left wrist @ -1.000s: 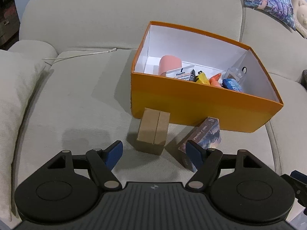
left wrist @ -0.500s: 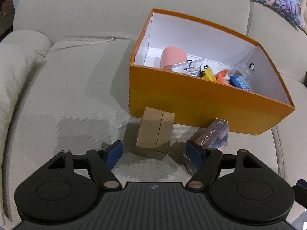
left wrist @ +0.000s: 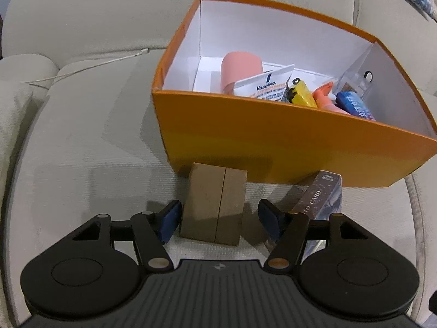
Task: Organize rigid objects
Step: 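Move the left gripper to the brown cardboard box while the right gripper approaches the anime-printed box, then grasp the brown cardboard box with the left gripper while the right gripper grasps the anime-printed box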
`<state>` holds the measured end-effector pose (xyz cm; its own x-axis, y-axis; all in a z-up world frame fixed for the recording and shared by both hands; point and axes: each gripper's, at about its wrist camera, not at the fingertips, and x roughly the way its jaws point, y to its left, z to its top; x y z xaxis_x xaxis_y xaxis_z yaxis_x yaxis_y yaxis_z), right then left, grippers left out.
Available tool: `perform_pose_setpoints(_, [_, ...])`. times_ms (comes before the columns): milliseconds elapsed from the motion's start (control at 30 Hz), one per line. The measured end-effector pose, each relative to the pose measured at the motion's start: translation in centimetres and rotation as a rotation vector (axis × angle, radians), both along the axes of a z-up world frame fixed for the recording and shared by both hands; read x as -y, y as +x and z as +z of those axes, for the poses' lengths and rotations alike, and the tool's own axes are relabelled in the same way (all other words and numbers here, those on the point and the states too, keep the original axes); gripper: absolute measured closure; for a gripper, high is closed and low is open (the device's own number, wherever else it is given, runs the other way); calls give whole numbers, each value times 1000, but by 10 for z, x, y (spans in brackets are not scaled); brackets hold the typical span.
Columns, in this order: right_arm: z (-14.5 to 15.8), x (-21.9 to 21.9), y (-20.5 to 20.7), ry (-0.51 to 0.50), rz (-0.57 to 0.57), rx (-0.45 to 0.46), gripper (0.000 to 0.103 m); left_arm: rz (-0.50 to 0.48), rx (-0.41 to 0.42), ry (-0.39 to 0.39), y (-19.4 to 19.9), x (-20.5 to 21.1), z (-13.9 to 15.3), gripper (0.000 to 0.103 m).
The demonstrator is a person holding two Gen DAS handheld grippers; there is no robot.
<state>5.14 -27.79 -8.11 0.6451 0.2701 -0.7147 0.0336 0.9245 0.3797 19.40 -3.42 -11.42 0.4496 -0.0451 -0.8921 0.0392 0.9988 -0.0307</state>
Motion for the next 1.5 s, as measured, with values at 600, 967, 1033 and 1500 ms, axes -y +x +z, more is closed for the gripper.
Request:
perform_pose_setpoints(600, [-2, -17, 5, -23, 27, -8, 15, 3, -51, 11, 12, -5, -20, 46])
perform_pose_setpoints(967, [-12, -28, 23, -30, 44, -34, 15, -24, -29, 64, -1, -1, -5, 50])
perform_pose_setpoints(1033, [-18, -31, 38, -3, 46, -57, 15, -23, -18, 59, -7, -7, 3, 50])
perform_pose_setpoints(1500, [-66, -77, 117, 229, -124, -251, 23, 8, 31, 46, -22, -41, 21, 50])
